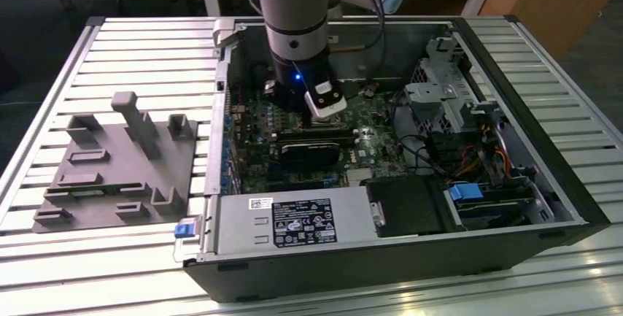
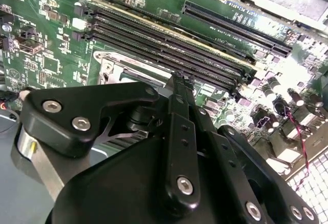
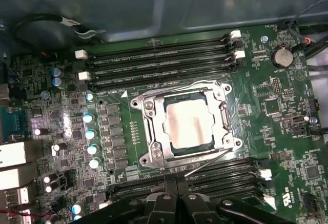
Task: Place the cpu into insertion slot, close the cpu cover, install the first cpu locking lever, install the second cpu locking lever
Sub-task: 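Install the second cpu locking lever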
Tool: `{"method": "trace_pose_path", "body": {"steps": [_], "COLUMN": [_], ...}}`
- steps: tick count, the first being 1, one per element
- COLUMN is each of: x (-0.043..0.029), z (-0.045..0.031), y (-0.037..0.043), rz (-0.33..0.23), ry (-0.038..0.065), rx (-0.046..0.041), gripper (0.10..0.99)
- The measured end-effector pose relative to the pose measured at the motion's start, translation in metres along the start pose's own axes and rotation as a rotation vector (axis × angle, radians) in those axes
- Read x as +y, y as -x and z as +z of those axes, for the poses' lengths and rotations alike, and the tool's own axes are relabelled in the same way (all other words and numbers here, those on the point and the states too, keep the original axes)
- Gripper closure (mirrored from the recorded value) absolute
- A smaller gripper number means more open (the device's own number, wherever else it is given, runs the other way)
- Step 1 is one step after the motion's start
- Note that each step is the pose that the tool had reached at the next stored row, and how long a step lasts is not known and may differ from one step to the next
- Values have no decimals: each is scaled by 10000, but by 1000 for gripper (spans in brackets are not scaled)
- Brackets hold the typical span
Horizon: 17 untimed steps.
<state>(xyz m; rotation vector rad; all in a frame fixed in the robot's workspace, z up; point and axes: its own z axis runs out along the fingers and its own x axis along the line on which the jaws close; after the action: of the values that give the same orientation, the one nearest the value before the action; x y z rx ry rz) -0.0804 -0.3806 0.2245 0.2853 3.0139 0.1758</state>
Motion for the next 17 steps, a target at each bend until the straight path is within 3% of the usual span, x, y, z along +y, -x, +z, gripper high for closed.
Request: {"method": "trace_pose_path", "body": {"steps": [13, 17], "x": [-224, -253], "z": [53, 73], "y": [19, 17], "rz": [119, 157], "ry": [974, 1290], "rx": [179, 237], "gripper": [984, 984]}}
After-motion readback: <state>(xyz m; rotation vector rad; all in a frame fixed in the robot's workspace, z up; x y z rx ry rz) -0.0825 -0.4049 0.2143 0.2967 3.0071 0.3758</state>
